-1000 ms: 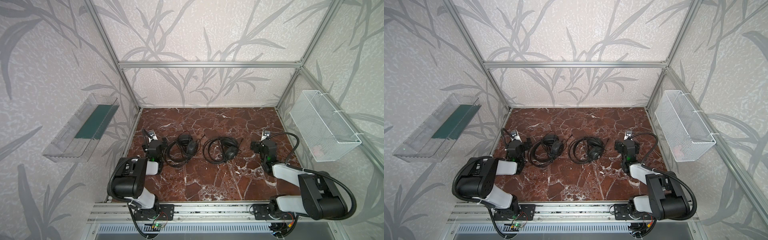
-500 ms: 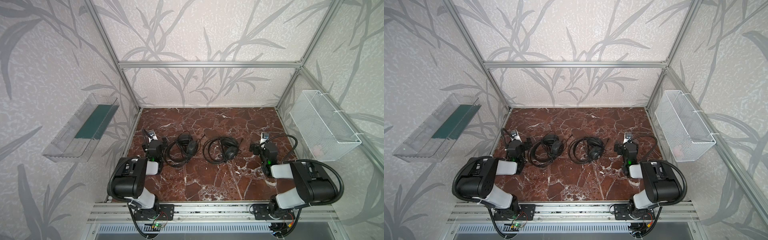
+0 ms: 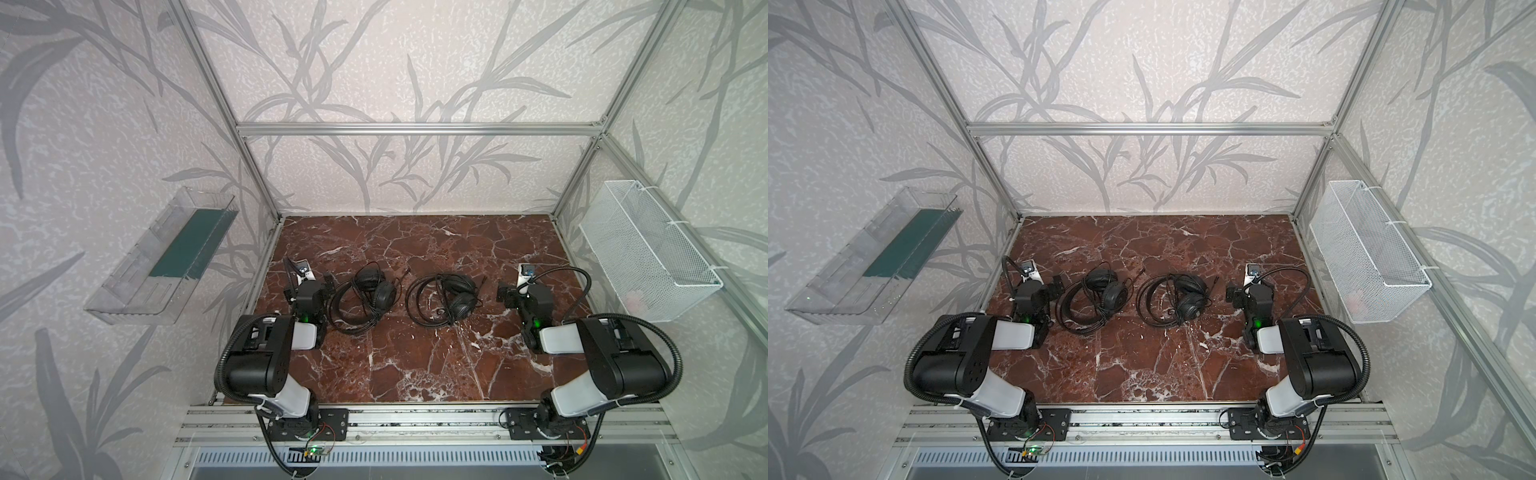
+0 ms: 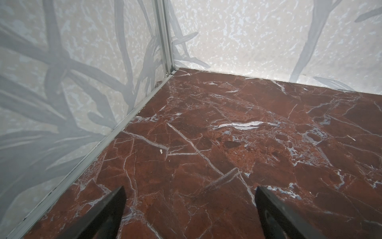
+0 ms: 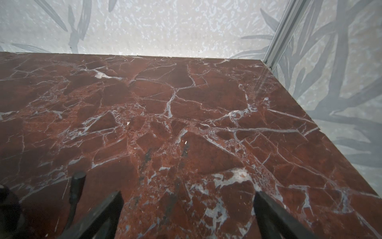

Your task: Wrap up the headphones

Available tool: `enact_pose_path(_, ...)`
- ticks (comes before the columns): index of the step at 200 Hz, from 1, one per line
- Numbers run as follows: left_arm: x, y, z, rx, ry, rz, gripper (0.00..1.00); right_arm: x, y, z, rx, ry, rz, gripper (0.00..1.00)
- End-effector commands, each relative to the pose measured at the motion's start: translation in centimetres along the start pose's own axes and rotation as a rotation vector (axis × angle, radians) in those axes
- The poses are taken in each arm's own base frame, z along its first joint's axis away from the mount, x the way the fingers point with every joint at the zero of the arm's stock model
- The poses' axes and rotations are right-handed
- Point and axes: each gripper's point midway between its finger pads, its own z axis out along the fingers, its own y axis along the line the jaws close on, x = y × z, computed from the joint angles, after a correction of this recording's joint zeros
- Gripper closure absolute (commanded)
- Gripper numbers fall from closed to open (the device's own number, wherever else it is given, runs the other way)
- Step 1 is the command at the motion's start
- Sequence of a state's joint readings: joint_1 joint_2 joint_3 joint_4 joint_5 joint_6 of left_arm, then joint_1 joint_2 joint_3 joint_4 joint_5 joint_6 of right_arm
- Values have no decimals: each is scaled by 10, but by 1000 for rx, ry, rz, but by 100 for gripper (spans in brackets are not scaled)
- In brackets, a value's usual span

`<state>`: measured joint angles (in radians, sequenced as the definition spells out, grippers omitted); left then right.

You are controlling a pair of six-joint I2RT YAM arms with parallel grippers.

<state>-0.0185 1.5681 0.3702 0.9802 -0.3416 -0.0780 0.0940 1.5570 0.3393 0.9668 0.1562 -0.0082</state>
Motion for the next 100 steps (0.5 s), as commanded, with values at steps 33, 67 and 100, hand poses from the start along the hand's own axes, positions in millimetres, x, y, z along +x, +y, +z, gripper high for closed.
enact_pose_path(33, 3, 0, -1, -6, -2, 23, 1, -7, 8, 4, -13, -23, -46, 1)
enact_pose_path(67, 3, 0, -1, -7, -2, 22, 1, -8, 8, 4, -13, -24, -46, 1)
enact_pose_path(100, 3, 0, -1, -6, -3, 22, 1, -8, 8, 4, -13, -24, -46, 1)
